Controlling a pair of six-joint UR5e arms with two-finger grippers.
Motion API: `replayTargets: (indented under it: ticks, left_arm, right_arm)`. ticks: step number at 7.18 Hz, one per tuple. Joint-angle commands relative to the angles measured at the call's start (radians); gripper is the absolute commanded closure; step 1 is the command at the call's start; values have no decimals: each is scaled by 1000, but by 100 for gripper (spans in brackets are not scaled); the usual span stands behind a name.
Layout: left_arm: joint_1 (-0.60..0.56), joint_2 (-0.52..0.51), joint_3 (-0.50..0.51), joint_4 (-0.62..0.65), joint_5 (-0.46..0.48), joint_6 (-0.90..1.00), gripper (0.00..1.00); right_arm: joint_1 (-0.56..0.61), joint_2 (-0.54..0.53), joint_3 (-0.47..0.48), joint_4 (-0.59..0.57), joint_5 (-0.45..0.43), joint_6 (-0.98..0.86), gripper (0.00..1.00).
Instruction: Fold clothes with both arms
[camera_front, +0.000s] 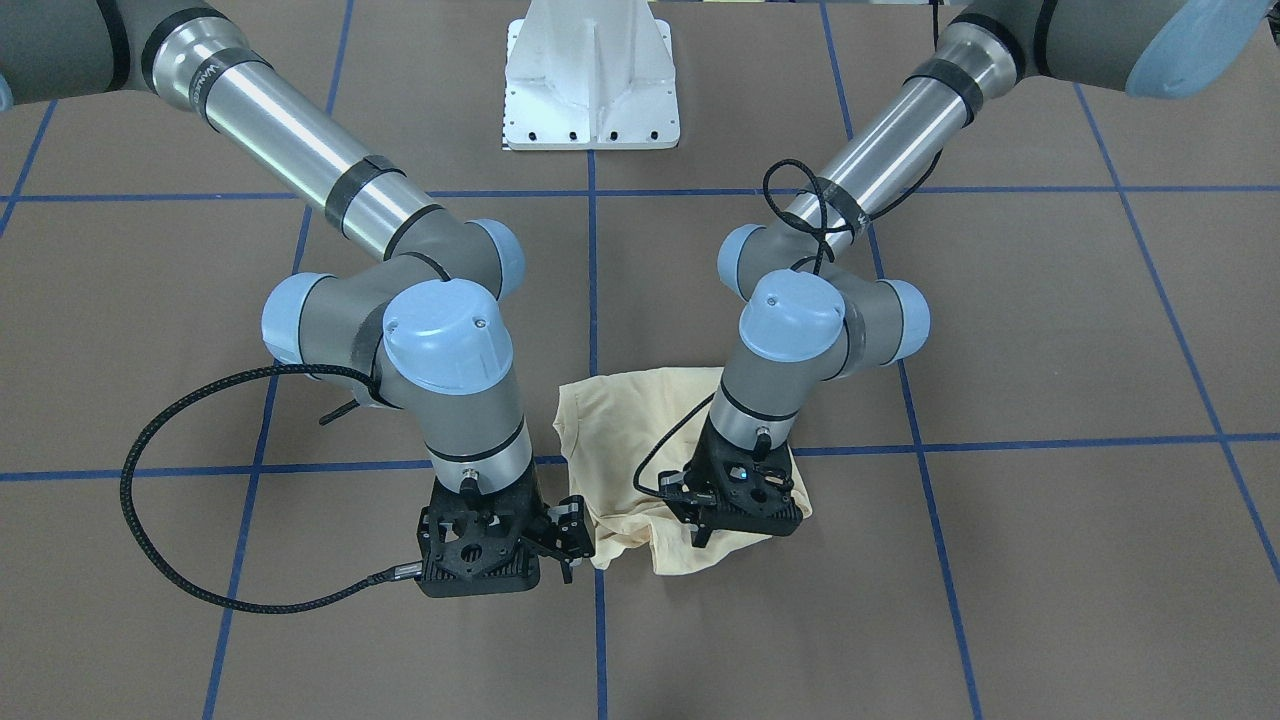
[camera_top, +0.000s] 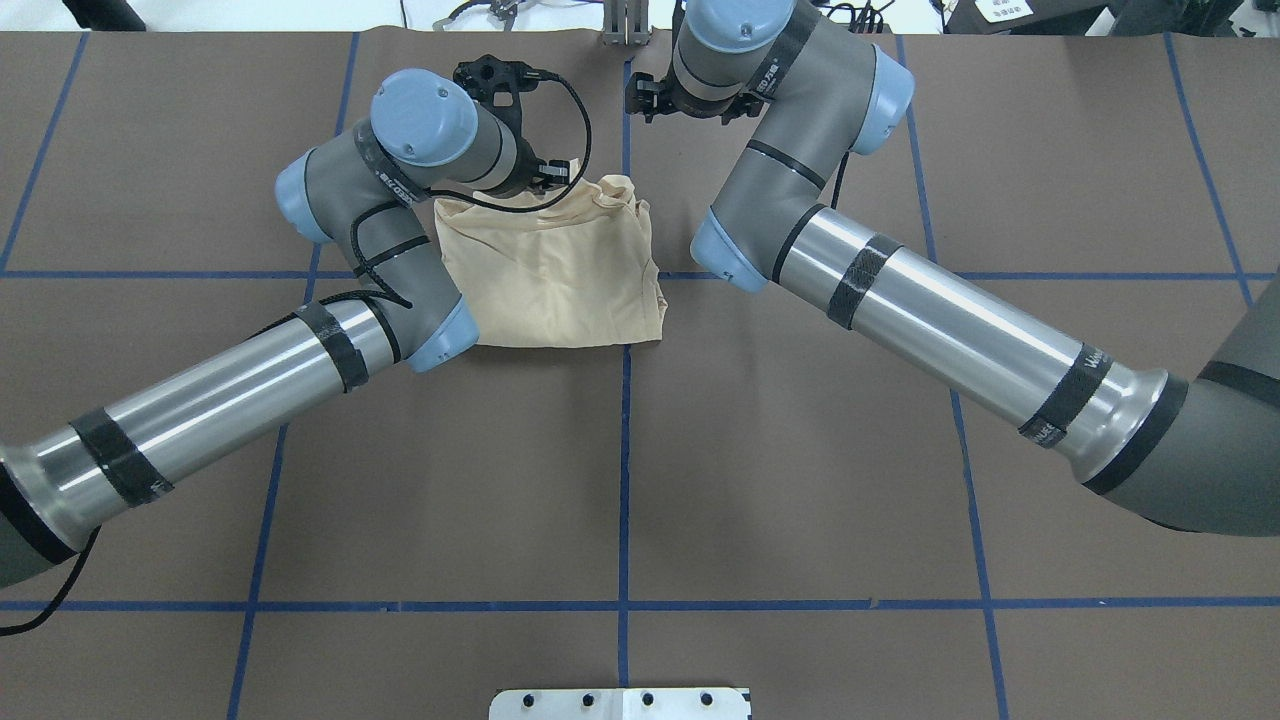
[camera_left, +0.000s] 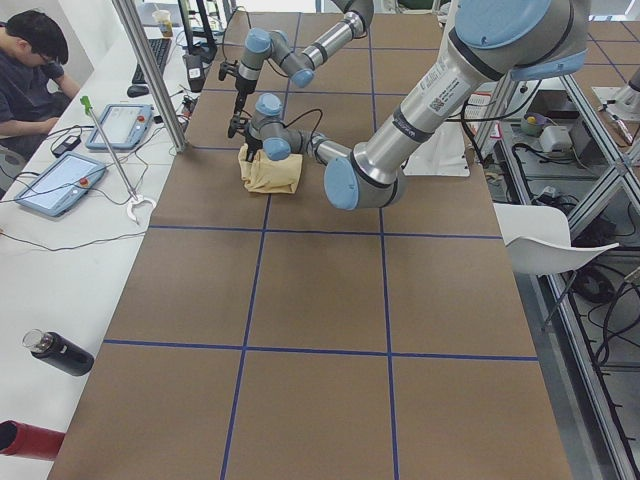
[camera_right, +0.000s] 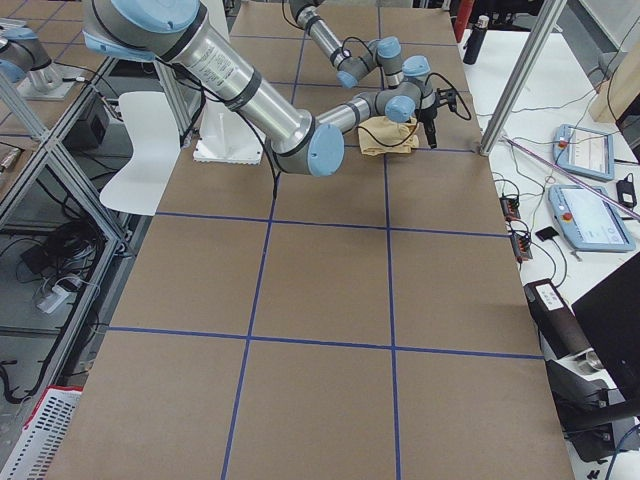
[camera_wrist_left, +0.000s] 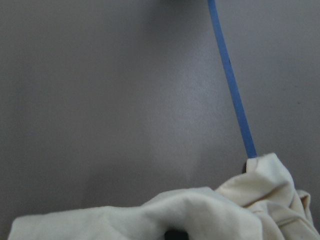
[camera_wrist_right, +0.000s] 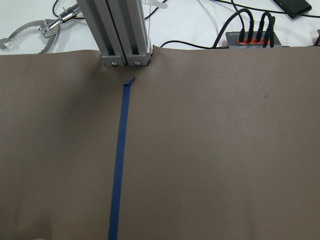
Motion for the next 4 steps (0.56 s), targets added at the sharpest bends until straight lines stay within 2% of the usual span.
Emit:
replayTargets:
  ticks: [1, 3, 4]
  left_arm:
    - [-54, -15, 79, -64, -1, 49, 100]
    - [-88, -44, 79, -64, -31, 52, 100]
    - [-121, -44, 70, -57, -80, 80, 100]
  right_arm:
    - [7, -5, 12, -1, 30, 1, 1]
    - [38, -19, 12, -1, 90, -2, 1]
    - [61, -33, 21, -12, 145, -3, 1]
